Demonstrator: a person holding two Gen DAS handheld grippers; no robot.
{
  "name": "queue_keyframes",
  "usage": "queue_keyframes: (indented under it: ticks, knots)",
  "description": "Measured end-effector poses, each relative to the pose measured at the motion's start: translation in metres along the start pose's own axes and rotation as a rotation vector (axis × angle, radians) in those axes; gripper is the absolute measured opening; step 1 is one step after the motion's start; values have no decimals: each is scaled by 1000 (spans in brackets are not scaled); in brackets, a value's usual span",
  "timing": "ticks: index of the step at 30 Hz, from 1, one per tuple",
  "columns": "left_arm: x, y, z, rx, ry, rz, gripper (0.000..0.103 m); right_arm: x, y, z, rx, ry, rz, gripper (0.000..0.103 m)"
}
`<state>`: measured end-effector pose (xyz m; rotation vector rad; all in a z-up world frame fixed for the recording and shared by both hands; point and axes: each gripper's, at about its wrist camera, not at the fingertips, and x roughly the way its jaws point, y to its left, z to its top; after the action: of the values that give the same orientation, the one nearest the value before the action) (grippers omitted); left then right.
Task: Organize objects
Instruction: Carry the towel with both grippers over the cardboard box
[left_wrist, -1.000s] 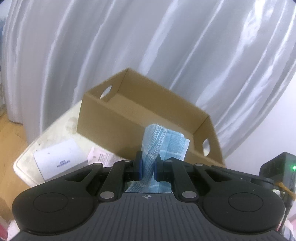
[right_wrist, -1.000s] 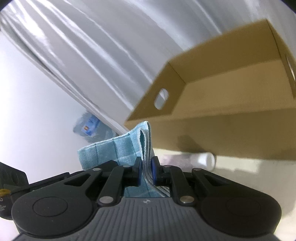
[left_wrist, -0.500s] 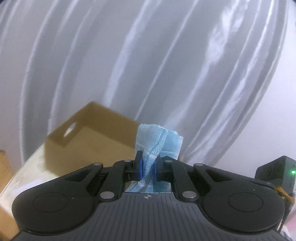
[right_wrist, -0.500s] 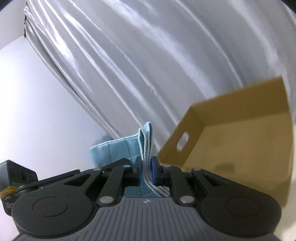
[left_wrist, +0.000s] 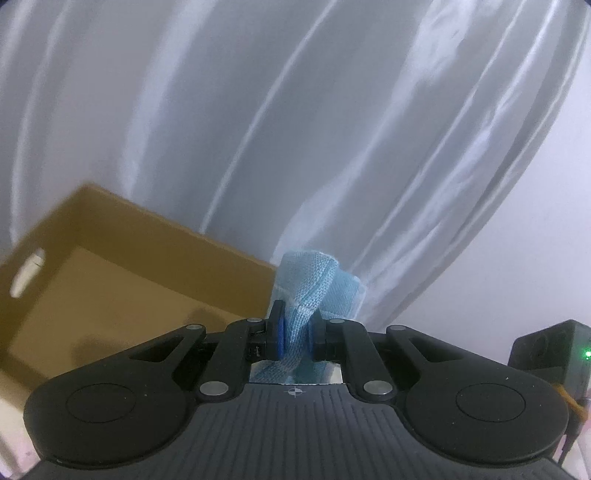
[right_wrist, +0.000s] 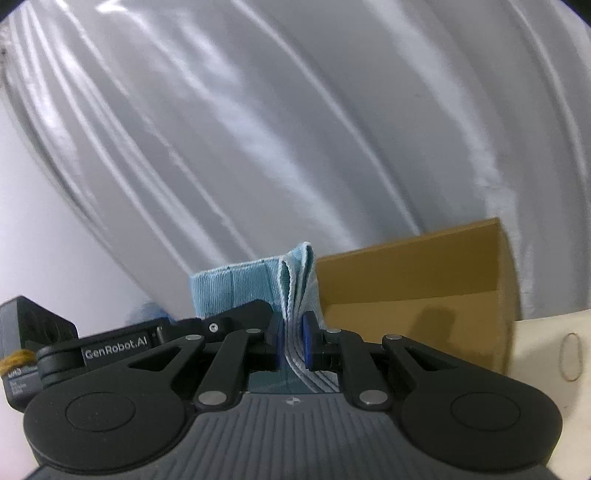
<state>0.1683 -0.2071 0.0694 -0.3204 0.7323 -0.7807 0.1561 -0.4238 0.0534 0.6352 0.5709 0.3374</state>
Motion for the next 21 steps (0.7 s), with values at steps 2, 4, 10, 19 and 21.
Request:
queue_keyframes:
  ticks: [2,4,10,19,21]
  knots:
    - [19,5,0,-16,43,-10,10,13,-15,3,22,19,-34,12]
    - [39,10,0,-27,87,-9,10,21,-28,4,39,38,-67,12]
    - [88,29,-7,-47,205,-2,10,44,-63,-9,77,100,-157,12]
    - [127,47,-11,-79,291,-7,11,53,-75,-12,39,140,-254,12]
    - [128,50,-11,-78,302,10,18,54,-73,-10,23,145,-278,14]
